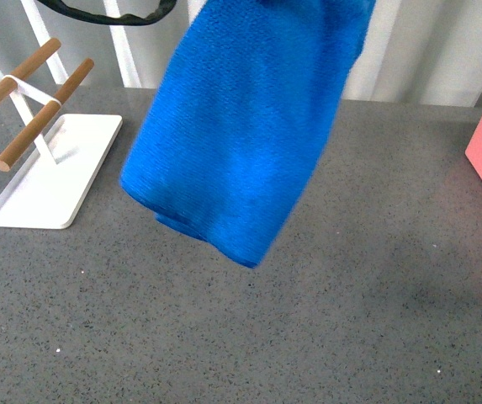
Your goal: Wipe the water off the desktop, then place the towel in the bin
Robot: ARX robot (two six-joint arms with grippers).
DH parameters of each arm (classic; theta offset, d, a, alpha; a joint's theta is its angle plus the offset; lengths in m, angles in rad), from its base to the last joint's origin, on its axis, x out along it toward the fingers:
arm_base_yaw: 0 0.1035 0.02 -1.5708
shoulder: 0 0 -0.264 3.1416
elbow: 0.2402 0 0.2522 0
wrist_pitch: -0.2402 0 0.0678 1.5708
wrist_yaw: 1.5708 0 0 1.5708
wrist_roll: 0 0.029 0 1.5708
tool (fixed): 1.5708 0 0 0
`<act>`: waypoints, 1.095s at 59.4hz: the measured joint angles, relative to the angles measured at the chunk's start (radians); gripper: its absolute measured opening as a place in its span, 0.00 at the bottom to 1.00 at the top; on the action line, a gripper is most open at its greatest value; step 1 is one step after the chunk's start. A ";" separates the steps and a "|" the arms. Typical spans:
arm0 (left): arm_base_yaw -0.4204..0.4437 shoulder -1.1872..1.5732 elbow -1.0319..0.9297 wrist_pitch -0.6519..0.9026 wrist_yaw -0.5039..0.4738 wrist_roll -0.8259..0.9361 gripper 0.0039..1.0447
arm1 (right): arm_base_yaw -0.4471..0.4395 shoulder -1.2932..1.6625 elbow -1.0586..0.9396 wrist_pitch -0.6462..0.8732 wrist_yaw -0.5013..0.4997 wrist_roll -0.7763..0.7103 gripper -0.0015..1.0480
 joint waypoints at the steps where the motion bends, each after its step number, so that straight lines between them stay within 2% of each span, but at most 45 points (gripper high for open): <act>1: -0.003 0.002 0.000 0.003 0.000 -0.010 0.04 | 0.000 0.000 0.000 0.000 0.000 0.000 0.93; 5: -0.010 0.007 0.000 0.009 -0.002 -0.024 0.04 | -0.008 0.008 0.003 -0.011 -0.018 -0.012 0.93; 6: -0.013 0.009 0.000 0.010 -0.001 -0.029 0.04 | -0.017 0.015 0.008 -0.028 -0.060 -0.038 0.93; 8: -0.014 0.013 0.000 0.012 -0.001 -0.037 0.04 | -0.070 0.068 0.045 -0.128 -0.225 -0.144 0.93; 9: -0.016 0.016 0.001 0.013 -0.003 -0.045 0.04 | -0.108 0.121 0.069 -0.193 -0.348 -0.242 0.93; 10: -0.018 0.017 0.001 0.015 -0.005 -0.048 0.04 | -0.124 0.146 0.079 -0.220 -0.414 -0.306 0.93; 15: -0.027 0.018 0.001 0.018 0.000 -0.058 0.04 | -0.156 0.204 0.089 -0.240 -0.586 -0.530 0.93; 17: -0.028 0.019 0.002 0.018 -0.001 -0.059 0.04 | -0.161 0.225 0.098 -0.213 -0.609 -0.573 0.93; 23: -0.029 0.021 0.002 0.018 0.000 -0.067 0.04 | -0.159 0.347 0.158 -0.050 -0.597 -0.624 0.93; 30: -0.029 0.021 0.011 0.013 0.002 -0.078 0.04 | -0.122 0.530 0.224 0.084 -0.594 -0.584 0.93; 39: -0.033 0.012 0.029 -0.005 0.002 -0.109 0.04 | -0.004 0.758 0.291 0.172 -0.588 -0.367 0.93; 44: -0.039 0.010 0.044 -0.010 0.003 -0.124 0.04 | 0.066 0.838 0.309 0.248 -0.576 -0.191 0.93; 52: -0.051 0.008 0.060 -0.021 0.003 -0.146 0.04 | 0.132 0.954 0.330 0.375 -0.546 0.022 0.93; 65: -0.064 0.006 0.072 -0.053 -0.001 -0.181 0.04 | 0.187 1.110 0.351 0.483 -0.484 0.148 0.93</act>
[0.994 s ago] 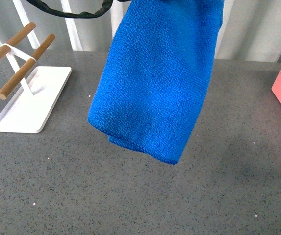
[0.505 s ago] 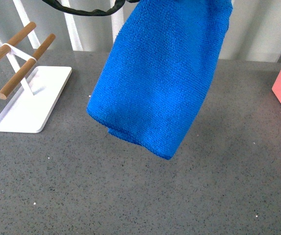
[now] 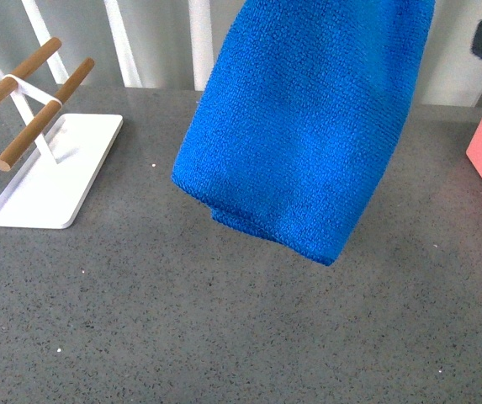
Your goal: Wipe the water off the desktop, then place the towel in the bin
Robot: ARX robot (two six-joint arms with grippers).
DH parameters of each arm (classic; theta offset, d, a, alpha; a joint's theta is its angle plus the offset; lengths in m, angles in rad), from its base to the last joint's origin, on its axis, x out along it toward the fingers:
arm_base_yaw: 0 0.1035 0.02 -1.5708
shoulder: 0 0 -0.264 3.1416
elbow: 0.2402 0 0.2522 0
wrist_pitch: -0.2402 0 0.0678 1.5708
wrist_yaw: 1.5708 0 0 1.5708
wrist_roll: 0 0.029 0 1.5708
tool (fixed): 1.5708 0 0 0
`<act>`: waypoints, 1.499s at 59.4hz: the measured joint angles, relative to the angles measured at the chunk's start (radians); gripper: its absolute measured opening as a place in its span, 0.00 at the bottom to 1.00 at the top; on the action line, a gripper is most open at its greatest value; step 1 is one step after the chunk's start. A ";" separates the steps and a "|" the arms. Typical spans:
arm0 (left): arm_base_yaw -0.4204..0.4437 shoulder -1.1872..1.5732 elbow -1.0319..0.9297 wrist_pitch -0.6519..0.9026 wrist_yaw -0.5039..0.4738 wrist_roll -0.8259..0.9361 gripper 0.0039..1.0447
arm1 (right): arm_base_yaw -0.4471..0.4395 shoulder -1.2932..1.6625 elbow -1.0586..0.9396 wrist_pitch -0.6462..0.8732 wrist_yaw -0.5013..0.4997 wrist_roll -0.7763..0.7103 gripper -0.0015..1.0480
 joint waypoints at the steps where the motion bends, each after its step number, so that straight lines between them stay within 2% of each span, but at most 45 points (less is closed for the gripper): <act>1: 0.000 0.000 0.001 -0.003 0.000 -0.004 0.04 | 0.007 0.016 0.003 0.010 0.008 0.008 0.93; 14: -0.005 -0.002 0.012 -0.022 -0.003 -0.027 0.04 | 0.055 0.087 0.027 0.050 0.027 0.027 0.93; 48: -0.023 -0.017 0.043 -0.051 0.019 -0.098 0.04 | 0.082 0.290 0.156 0.137 0.031 0.042 0.92; 69: -0.026 -0.026 0.045 -0.053 0.022 -0.123 0.04 | 0.174 0.319 0.185 0.183 0.071 0.084 0.44; 79: -0.027 -0.028 0.045 -0.053 0.027 -0.129 0.04 | 0.170 0.319 0.185 0.196 0.066 0.096 0.20; 84: -0.027 -0.028 0.045 -0.053 0.028 -0.130 0.04 | 0.148 0.314 0.185 0.193 0.051 0.105 0.04; 89: -0.026 -0.028 0.045 -0.053 0.031 -0.130 0.04 | 0.134 0.304 0.185 0.183 0.040 0.109 0.03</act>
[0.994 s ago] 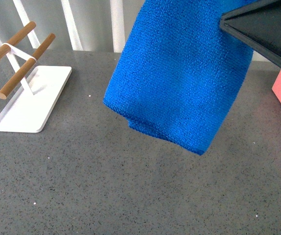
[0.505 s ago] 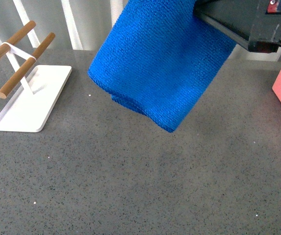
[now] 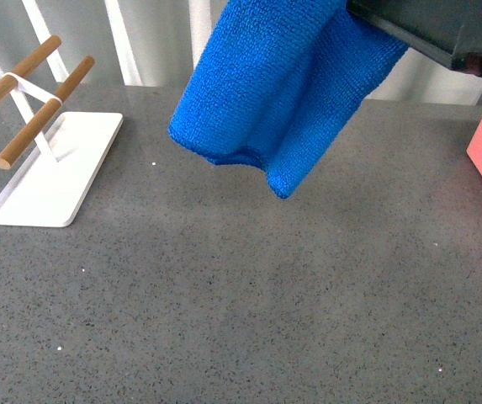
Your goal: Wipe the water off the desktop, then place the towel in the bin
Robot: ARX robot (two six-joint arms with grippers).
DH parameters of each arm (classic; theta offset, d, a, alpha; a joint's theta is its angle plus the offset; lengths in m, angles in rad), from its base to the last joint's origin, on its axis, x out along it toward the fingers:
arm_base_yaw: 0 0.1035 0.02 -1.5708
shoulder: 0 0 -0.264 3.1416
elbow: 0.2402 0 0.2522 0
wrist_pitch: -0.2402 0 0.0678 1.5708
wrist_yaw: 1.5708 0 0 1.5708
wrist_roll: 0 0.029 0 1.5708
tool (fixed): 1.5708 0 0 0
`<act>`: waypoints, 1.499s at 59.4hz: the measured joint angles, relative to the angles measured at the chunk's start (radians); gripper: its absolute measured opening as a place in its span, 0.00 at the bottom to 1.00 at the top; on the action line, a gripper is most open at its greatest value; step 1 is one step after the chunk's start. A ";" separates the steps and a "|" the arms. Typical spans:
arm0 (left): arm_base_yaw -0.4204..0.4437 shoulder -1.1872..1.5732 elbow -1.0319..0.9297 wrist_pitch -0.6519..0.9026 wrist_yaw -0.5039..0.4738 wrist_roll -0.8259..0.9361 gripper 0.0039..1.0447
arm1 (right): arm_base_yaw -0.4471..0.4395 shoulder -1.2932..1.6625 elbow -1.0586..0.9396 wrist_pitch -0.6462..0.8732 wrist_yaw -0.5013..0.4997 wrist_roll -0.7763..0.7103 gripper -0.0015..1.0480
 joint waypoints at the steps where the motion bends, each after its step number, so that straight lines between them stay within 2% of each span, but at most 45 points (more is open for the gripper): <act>1: 0.000 0.000 0.000 0.000 0.000 0.000 0.04 | -0.003 -0.004 0.000 -0.003 -0.003 0.000 0.03; 15: 0.011 0.000 0.000 -0.005 0.005 0.000 0.04 | -0.055 -0.046 0.000 -0.037 -0.034 0.004 0.03; 18: 0.014 0.000 0.000 -0.008 0.008 -0.009 0.08 | -0.064 -0.052 0.000 -0.042 -0.043 0.006 0.03; 34: 0.077 -0.012 -0.003 -0.007 0.028 -0.045 0.52 | -0.108 -0.104 0.008 -0.072 -0.059 0.021 0.03; 47: 0.217 -0.014 -0.045 0.010 0.027 -0.024 0.88 | -0.160 -0.130 0.014 -0.093 -0.071 0.023 0.03; 51: 0.259 -0.015 -0.079 0.024 0.031 0.009 0.95 | -0.177 -0.136 0.014 -0.102 -0.074 0.023 0.03; 57: 0.335 -0.077 -0.237 0.088 0.094 0.087 0.94 | -0.211 -0.150 0.014 -0.121 -0.085 0.018 0.03; 66: 0.364 -0.293 -0.473 0.129 0.185 0.157 0.94 | -0.240 -0.164 0.014 -0.143 -0.116 -0.013 0.03; 77: 0.461 -0.559 -0.668 0.030 0.272 0.229 0.94 | -0.267 -0.165 0.014 -0.168 -0.122 -0.039 0.03; 87: 0.623 -0.715 -0.743 -0.069 0.357 0.323 0.94 | -0.259 -0.168 0.014 -0.180 -0.113 -0.060 0.03; 88: 0.630 -0.721 -0.755 -0.052 0.335 0.337 0.93 | -0.257 -0.168 0.014 -0.182 -0.108 -0.061 0.03; 89: 0.620 -0.729 -0.781 0.009 0.263 0.363 0.90 | -0.255 -0.169 0.014 -0.183 -0.105 -0.063 0.03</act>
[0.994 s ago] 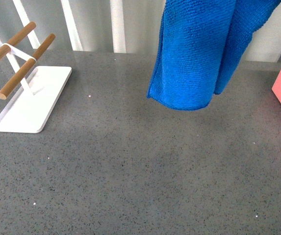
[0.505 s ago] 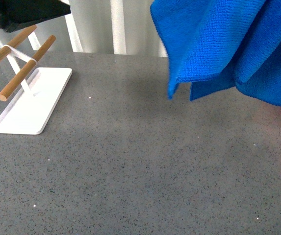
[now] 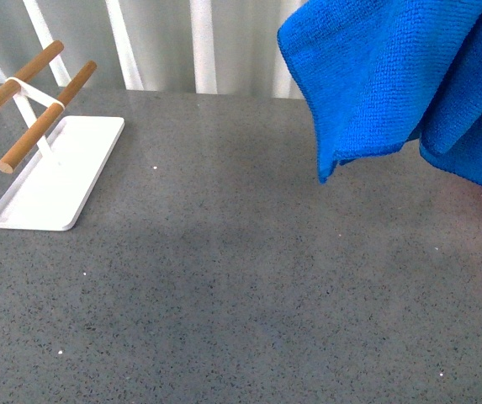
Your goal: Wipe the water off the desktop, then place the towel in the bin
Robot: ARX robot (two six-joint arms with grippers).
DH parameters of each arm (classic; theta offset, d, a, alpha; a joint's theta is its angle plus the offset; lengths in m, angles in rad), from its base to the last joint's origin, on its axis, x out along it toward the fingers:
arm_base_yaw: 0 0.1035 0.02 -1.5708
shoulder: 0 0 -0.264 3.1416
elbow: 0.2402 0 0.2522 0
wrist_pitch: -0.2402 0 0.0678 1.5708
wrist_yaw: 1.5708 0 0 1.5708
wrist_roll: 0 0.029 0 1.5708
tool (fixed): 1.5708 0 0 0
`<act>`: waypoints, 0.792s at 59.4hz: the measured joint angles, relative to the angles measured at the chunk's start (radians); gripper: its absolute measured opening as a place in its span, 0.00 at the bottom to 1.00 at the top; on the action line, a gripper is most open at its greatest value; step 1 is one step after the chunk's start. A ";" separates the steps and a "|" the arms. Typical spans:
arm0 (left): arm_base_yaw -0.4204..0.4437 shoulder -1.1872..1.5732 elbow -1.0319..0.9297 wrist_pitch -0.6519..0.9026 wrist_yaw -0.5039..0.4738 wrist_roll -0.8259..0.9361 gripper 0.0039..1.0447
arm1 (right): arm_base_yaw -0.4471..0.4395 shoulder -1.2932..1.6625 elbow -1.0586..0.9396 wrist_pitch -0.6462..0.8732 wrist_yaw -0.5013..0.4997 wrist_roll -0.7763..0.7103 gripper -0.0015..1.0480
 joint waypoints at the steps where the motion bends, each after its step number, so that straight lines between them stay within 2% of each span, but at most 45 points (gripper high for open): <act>1: -0.005 -0.005 -0.017 0.040 -0.045 0.012 0.88 | 0.002 0.000 0.000 -0.001 0.003 -0.002 0.03; 2: -0.018 -0.014 -0.055 0.123 -0.141 0.037 0.85 | 0.004 0.000 0.000 -0.003 0.005 -0.004 0.03; 4: -0.032 -0.025 -0.109 0.239 -0.243 0.063 0.79 | 0.008 -0.002 -0.001 -0.006 0.010 -0.008 0.03; 6: -0.045 -0.042 -0.172 0.363 -0.384 0.098 0.72 | 0.010 -0.002 -0.002 -0.012 0.014 -0.014 0.03; 9: -0.054 -0.067 -0.220 0.455 -0.482 0.122 0.64 | 0.012 -0.003 -0.002 -0.020 0.017 -0.021 0.03; 11: -0.055 -0.086 -0.235 0.475 -0.510 0.130 0.59 | 0.013 -0.005 -0.004 -0.023 0.018 -0.024 0.03; 16: -0.055 -0.140 -0.267 0.481 -0.529 0.147 0.43 | 0.012 -0.014 -0.005 -0.034 0.016 -0.031 0.03; 19: -0.056 -0.176 -0.296 0.469 -0.528 0.154 0.29 | 0.006 -0.018 -0.005 -0.041 0.013 -0.036 0.03; 28: -0.058 -0.258 -0.341 0.427 -0.528 0.159 0.03 | -0.002 -0.024 -0.005 -0.063 0.019 -0.050 0.03; 47: -0.058 -0.429 -0.394 0.311 -0.528 0.165 0.03 | -0.002 -0.038 -0.003 -0.166 0.066 -0.106 0.03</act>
